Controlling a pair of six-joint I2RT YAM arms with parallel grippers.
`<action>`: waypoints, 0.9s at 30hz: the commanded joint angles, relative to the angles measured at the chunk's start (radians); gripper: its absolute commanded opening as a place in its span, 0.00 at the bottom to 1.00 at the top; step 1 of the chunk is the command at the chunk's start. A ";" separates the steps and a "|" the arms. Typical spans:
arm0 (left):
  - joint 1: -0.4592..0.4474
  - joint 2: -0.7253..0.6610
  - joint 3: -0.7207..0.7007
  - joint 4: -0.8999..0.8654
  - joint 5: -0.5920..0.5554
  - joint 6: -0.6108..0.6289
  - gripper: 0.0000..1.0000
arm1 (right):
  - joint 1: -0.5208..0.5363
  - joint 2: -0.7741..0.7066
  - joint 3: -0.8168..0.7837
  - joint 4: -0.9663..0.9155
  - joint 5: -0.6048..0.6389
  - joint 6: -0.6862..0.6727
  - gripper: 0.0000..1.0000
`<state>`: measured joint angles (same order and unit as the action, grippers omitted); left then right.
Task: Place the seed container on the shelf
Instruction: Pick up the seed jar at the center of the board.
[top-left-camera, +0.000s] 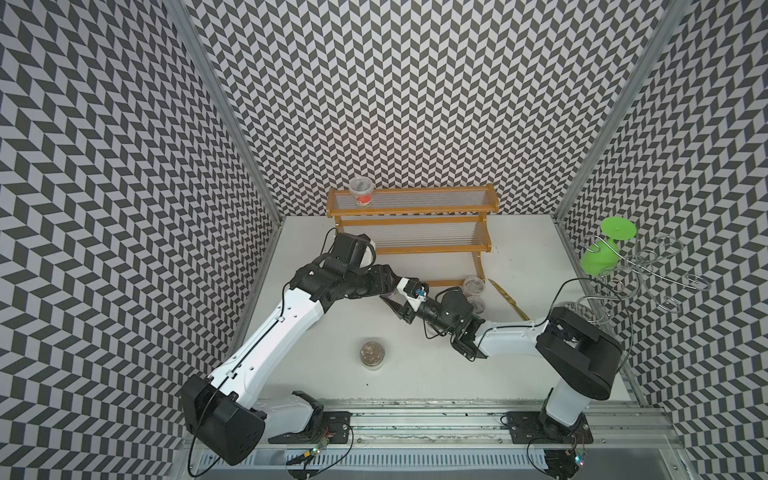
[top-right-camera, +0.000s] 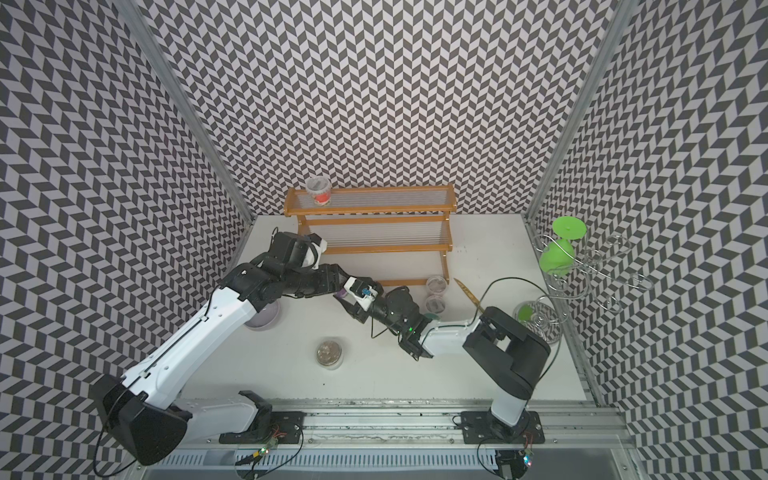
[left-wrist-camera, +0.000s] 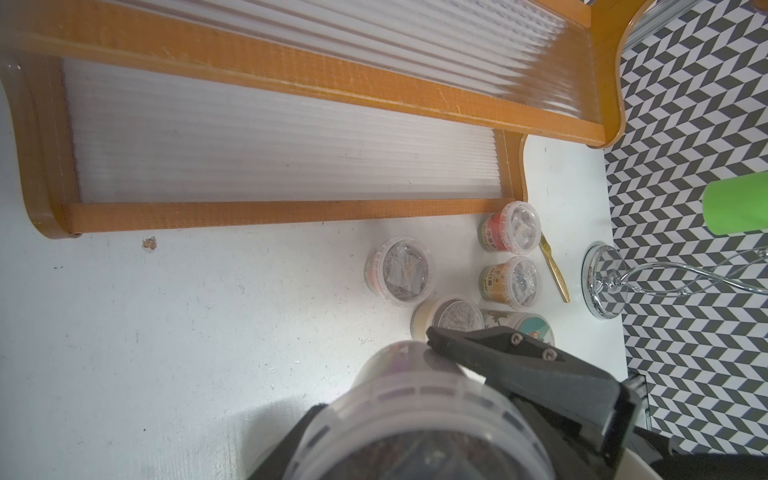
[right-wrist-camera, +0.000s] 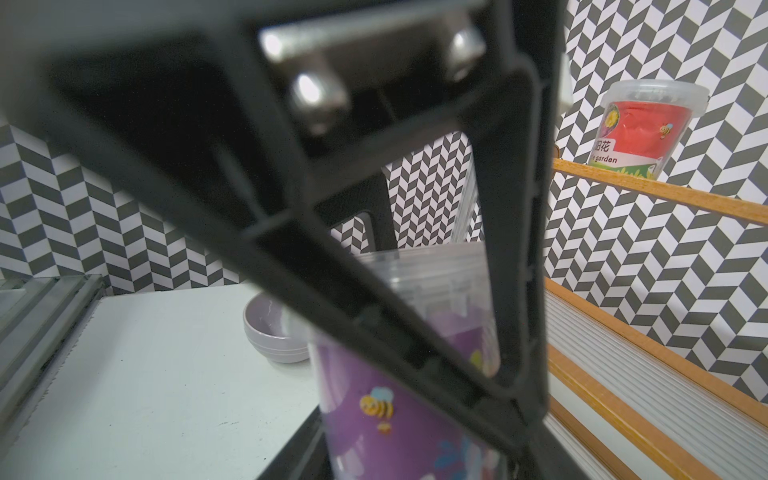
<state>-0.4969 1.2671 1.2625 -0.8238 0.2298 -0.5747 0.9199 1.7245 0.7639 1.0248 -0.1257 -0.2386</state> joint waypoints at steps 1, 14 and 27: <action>-0.004 -0.039 0.003 0.043 0.005 0.006 0.73 | 0.002 -0.033 0.008 0.010 0.000 0.020 0.60; -0.002 -0.107 -0.085 0.191 0.016 0.039 0.93 | -0.004 -0.049 -0.007 0.069 -0.024 0.118 0.60; -0.002 -0.307 -0.347 0.627 0.056 0.142 0.90 | -0.016 -0.061 0.009 0.126 -0.068 0.296 0.60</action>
<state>-0.4973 0.9936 0.9394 -0.3531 0.2630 -0.4828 0.9070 1.6947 0.7635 1.0641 -0.1680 -0.0067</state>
